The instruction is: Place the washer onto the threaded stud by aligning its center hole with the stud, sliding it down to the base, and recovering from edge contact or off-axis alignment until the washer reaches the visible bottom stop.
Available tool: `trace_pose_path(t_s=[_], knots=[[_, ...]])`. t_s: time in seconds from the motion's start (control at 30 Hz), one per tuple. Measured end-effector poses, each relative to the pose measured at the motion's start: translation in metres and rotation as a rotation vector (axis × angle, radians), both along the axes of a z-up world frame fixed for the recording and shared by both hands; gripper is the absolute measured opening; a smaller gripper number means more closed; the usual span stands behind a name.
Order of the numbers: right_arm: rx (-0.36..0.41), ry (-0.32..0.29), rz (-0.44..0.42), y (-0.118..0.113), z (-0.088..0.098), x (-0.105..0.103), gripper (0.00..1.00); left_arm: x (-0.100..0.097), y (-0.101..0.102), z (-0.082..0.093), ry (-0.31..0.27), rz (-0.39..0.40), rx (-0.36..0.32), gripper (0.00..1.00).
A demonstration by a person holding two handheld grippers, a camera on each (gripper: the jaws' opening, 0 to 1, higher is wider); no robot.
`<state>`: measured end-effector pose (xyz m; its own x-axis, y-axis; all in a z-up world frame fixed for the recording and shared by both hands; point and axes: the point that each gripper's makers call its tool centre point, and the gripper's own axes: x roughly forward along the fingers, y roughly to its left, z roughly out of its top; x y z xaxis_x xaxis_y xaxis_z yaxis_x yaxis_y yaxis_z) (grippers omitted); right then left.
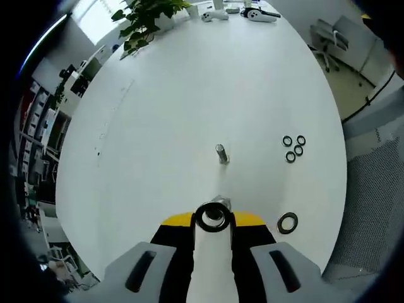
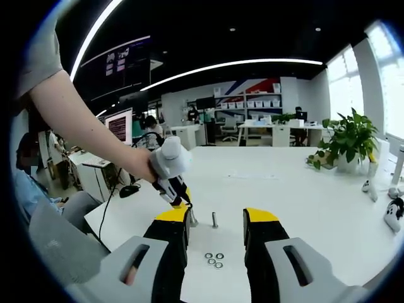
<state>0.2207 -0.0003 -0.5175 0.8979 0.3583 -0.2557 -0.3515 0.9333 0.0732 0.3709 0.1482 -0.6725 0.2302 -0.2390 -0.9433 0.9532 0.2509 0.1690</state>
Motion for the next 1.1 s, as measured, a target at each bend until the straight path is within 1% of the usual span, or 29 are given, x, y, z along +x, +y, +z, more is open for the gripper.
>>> trace_pose_path(t_s=[0.27, 0.6, 1.1], knots=[[0.003, 0.000, -0.007, -0.002, 0.000, 0.001, 0.36, -0.003, -0.003, -0.004, 0.009, -0.008, 0.005, 0.19], [0.001, 0.004, -0.007, -0.002, -0.001, 0.001, 0.36, -0.001, -0.004, -0.007, 0.014, -0.014, 0.012, 0.19], [0.004, 0.006, -0.009, -0.002, -0.001, 0.001, 0.36, -0.002, -0.004, -0.012, 0.042, 0.014, 0.007, 0.20]])
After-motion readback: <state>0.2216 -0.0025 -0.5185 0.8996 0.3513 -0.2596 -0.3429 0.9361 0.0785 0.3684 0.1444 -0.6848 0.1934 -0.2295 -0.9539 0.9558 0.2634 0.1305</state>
